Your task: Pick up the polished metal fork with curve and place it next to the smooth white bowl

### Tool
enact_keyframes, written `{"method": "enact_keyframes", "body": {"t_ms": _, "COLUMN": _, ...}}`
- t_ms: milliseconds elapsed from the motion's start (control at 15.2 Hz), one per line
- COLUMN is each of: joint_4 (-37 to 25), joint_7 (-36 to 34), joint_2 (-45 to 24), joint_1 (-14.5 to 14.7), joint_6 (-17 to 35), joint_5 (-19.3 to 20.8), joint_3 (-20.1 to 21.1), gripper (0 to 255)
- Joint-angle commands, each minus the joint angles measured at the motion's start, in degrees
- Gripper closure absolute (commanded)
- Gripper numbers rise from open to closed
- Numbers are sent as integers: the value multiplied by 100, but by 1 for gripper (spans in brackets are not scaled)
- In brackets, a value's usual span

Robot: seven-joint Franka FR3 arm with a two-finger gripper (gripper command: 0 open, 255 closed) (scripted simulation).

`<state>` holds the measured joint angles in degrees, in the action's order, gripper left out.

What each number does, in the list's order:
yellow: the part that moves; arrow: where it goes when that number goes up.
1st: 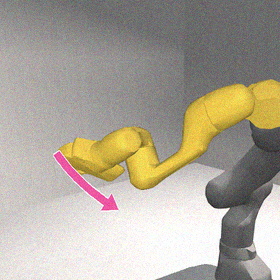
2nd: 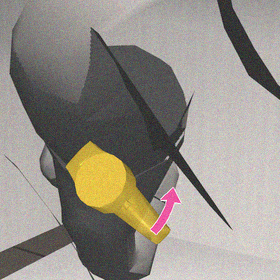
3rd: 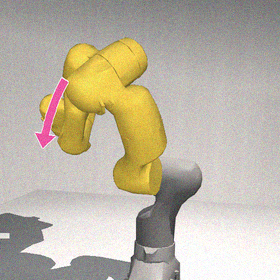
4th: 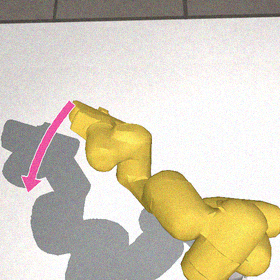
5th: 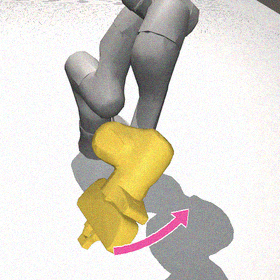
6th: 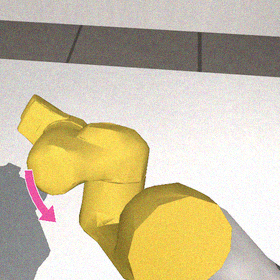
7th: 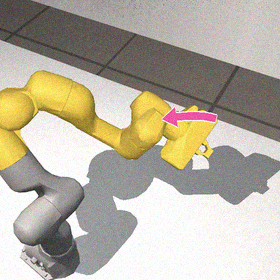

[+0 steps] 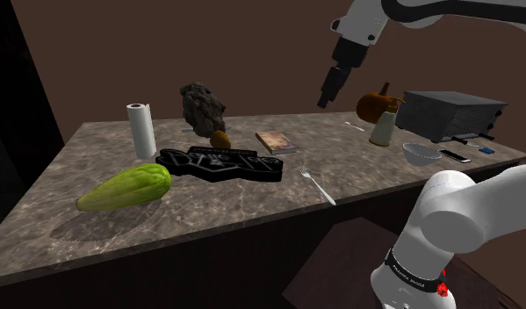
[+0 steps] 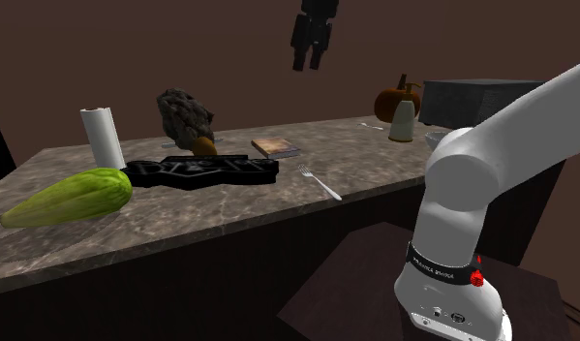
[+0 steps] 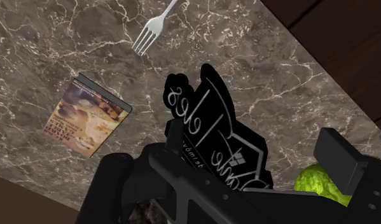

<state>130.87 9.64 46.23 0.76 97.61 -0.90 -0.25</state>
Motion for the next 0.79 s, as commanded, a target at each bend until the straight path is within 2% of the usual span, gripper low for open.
{"method": "enact_keyframes", "body": {"t_ms": 0, "joint_4": 0, "joint_7": 0, "joint_2": 0, "joint_1": 0, "joint_6": 0, "joint_5": 0, "joint_3": 0, "gripper": 0}}
{"method": "enact_keyframes", "body": {"t_ms": 726, "joint_4": 1291, "joint_7": -1118, "joint_2": -803, "joint_1": -689, "joint_6": 1708, "joint_5": 81, "joint_3": -29, "gripper": 0}}
